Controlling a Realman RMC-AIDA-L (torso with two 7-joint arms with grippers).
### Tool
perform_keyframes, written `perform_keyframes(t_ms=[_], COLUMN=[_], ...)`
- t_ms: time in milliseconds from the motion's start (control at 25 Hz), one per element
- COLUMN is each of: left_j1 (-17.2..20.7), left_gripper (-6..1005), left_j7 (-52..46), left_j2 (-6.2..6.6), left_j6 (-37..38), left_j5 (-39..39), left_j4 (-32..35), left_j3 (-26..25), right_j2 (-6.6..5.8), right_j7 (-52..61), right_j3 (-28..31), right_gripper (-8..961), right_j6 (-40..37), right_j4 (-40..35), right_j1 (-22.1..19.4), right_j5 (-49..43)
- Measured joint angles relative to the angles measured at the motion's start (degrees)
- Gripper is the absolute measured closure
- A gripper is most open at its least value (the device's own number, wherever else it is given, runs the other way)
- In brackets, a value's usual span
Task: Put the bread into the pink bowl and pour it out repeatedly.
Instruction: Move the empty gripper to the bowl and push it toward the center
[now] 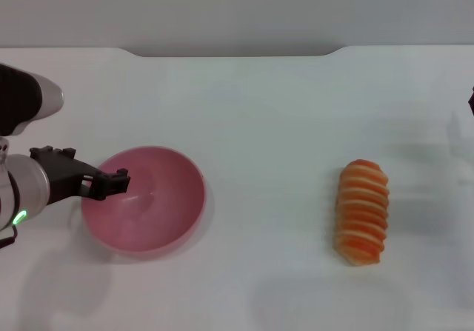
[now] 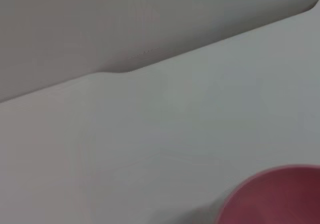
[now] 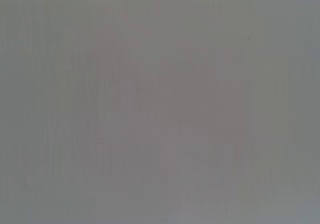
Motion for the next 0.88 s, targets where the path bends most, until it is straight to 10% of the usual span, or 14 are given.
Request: perform_keyframes(t_ms=[880], left_j1=[-0.1], left_gripper=[148], left_j7=[-1.8], left_j2=[-0.09], left_j6=[3.0], left_j5=[-0.1], left_j4=[-5.4], left_j3=[0.9], right_j2=[0.00], right_j7=[0.0], right_j3=[-0.4], right_gripper=[411], right_j6=[1.2], right_j4=[0.0], right_j1=[0.6], right_j5=[0.0])
